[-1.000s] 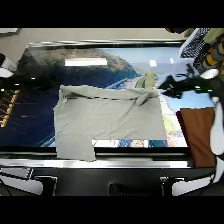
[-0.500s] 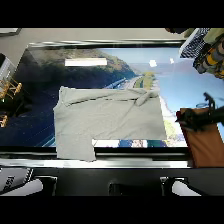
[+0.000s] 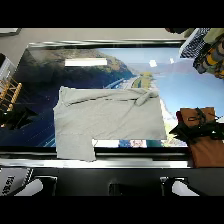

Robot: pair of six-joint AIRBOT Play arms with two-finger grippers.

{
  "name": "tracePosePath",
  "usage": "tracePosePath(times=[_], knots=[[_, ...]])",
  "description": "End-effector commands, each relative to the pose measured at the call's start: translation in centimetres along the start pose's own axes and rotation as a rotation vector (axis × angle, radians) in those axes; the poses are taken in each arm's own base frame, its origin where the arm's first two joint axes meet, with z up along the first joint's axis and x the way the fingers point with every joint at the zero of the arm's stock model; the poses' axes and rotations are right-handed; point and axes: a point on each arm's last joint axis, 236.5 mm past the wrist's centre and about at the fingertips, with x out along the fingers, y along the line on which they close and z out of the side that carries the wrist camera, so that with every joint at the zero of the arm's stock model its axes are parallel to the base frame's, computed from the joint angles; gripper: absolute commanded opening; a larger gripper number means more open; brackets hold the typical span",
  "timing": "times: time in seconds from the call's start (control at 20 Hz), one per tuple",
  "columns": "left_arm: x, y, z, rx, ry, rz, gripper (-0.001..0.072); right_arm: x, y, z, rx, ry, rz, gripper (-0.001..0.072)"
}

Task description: Fold the clothes and pants, and hang the long-sleeved shirts on hangers.

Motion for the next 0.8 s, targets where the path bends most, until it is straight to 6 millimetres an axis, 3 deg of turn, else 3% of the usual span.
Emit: tracePosePath(times=[0.0,0.15,0.25,0.35,0.6,0.75], knots=[[0.1,0.1,-0.1,-0.003,-0.004,0.002,0.0474,1.5,-0.1,0.1,0.028,0.030,0.037,0.0428],[0.1,0.1,0.0,-0.002,-0.005,0.003,0.0474,2.1,-0.8,-0.2,0.024,0.055,0.023,0.0428],[0.1,0.1,0.0,-0.002,-0.005,0.003,0.0474,2.1,-1.0,0.0,0.033,0.050,0.019,0.0481],[0.1,0.1,0.0,-0.002,-0.005,0.003,0.0474,2.3,-0.7,-0.2,0.055,0.052,0.035,0.0481],[0.1,0.1,-0.1,-0.003,-0.001,0.002,0.0474,4.6,-0.7,-2.6,0.120,0.093,0.073,0.0475],[0.0,0.3,-0.2,-0.002,0.001,0.010,0.0474,5.0,-0.8,-1.3,0.091,0.027,0.082,0.0404]])
